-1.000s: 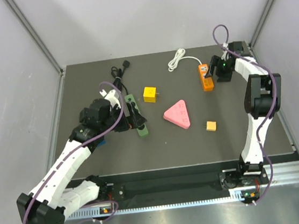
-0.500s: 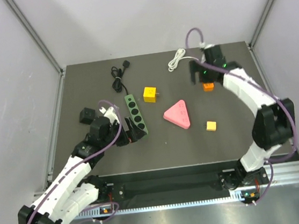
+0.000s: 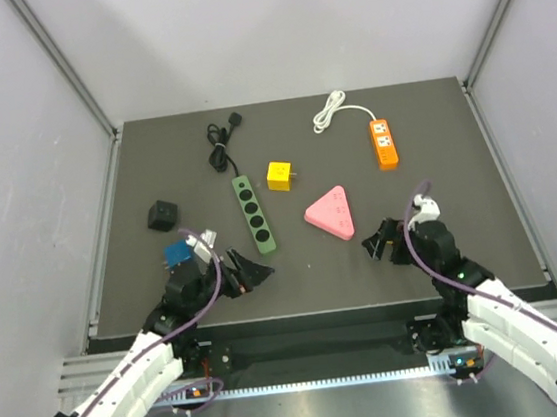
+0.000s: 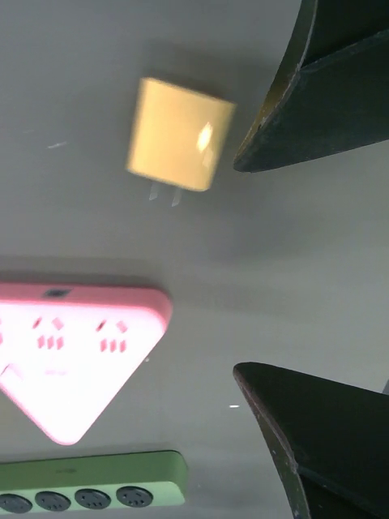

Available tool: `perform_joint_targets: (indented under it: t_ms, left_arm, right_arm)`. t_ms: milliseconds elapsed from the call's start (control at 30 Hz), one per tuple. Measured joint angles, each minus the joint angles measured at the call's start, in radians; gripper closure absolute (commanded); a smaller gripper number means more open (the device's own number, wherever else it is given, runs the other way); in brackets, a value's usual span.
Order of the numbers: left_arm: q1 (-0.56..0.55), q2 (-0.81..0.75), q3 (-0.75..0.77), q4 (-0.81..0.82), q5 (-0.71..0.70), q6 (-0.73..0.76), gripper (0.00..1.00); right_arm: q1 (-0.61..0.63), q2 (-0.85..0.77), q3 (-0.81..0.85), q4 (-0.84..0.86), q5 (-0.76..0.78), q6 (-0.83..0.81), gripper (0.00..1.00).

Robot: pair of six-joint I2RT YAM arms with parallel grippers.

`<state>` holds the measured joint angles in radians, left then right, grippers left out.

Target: Pull the plug off the socket

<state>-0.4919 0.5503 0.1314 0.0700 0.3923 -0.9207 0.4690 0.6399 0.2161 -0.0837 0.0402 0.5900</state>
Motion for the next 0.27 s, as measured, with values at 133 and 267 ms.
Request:
perform_joint_targets:
  t_ms: [133,267]
  left_arm:
    - [0.0,-0.145,-0.092,0.091,0.031,-0.103,0.02]
    - [0.0,-0.34,-0.097,0.175,0.058,-0.188,0.02]
  right_arm:
    - [0.0,-0.165,-0.127,0.002,0.004,0.116,0.0]
    - [0.0,-0.282,-0.174,0.001,-0.005,0.19,0.0]
